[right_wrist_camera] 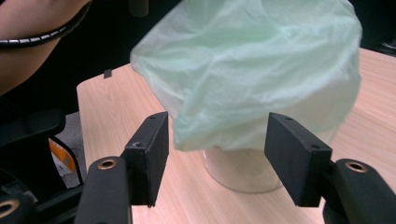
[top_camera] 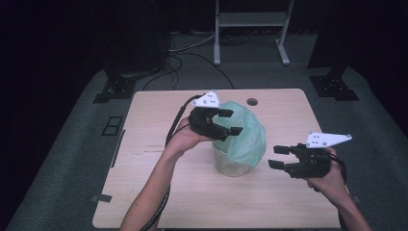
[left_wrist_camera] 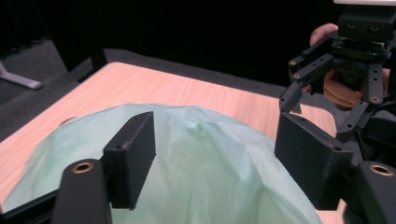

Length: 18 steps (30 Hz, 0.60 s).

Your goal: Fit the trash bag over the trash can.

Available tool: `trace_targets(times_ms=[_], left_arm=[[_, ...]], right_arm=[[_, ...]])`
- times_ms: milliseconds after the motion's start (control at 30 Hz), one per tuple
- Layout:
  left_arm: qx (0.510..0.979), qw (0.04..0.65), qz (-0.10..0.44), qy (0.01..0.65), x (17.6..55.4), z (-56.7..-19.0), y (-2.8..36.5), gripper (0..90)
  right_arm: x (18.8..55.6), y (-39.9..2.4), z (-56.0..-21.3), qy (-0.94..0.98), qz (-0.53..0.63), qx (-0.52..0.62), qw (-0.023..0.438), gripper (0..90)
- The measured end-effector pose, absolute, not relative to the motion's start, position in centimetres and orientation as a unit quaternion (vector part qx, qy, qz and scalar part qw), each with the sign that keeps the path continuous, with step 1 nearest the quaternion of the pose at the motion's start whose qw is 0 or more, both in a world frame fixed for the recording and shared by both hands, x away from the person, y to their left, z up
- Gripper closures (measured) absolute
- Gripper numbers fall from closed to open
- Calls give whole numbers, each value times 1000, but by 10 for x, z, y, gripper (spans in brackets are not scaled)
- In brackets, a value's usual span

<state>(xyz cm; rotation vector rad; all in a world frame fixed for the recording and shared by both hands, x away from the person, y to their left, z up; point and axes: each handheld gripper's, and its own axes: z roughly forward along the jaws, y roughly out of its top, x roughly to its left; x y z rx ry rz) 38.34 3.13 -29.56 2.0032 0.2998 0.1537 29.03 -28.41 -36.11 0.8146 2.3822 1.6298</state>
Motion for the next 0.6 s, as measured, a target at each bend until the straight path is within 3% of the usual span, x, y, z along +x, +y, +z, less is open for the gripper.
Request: trace_targets(times_ms=[333,400,533,600], left_arm=[[875,465,69,116,399,-296,-1,443],[882,451,76,114,399,-298,-2,527],[891,433,78,107,398,-302,0,803],[896,425,81,98,397,-303,3,898]], right_arm=[[294,-302,-372,778,552,291,70,388],[295,-305,-372,778,551,292,75,387],[297,-311,-372,772,555,299,79,387],[299,-313,-374,771,554,303,81,386]])
